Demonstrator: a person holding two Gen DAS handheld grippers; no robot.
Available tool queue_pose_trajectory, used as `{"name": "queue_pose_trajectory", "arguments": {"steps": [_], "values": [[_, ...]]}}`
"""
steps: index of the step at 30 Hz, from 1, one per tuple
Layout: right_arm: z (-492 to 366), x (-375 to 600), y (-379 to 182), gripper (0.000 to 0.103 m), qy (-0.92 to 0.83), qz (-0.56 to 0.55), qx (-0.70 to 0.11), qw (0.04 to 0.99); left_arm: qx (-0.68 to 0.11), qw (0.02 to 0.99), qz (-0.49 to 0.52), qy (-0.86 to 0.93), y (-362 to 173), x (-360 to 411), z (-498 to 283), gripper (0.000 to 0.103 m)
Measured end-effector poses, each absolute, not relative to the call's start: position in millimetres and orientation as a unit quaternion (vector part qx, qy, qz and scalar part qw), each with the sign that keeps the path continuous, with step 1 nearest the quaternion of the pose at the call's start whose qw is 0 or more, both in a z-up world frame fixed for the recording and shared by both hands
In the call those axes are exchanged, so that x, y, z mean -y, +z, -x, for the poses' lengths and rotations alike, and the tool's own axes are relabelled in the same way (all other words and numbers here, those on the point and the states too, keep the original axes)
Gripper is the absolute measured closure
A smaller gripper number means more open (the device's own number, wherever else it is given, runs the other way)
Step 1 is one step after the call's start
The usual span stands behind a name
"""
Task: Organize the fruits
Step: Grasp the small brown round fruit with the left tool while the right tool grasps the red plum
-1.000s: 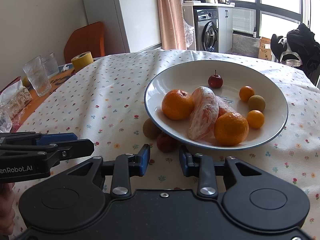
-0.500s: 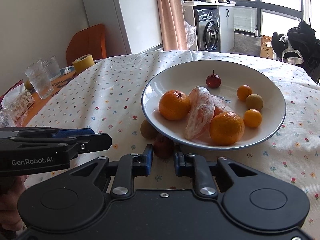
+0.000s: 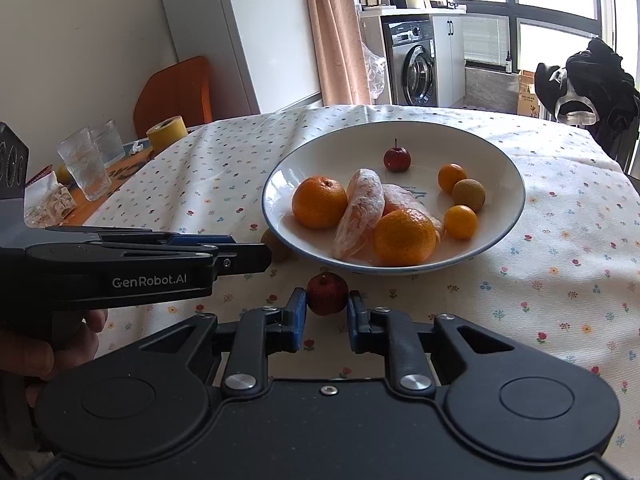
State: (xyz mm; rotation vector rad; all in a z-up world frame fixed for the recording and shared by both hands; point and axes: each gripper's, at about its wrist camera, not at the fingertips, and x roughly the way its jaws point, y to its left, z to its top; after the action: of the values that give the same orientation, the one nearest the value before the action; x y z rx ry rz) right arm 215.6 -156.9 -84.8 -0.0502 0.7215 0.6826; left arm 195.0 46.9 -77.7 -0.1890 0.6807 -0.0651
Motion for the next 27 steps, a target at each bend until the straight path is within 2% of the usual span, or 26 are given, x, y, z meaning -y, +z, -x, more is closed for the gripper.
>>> {"name": "queue_pose_trajectory", "arguments": {"steps": [10, 13, 27], "values": [[-219.6, 183.7, -86.3, 0.083, 0.302, 0.009, -0.346, 0.888, -0.342, 0.937, 0.073, -0.014, -84.0, -40.3, -214.5, 0.070], [-220.2, 188.5, -85.9, 0.083, 0.298, 0.006, -0.344, 0.890, -0.343, 0.936, 0.075, -0.016, -85.1, -39.7, -214.1, 0.082], [-210.3, 199.6, -81.4, 0.083, 0.300, -0.001, -0.333, 0.894, -0.336, 0.939, 0.071, -0.005, -68.8, -36.0, -189.9, 0.082]]}}
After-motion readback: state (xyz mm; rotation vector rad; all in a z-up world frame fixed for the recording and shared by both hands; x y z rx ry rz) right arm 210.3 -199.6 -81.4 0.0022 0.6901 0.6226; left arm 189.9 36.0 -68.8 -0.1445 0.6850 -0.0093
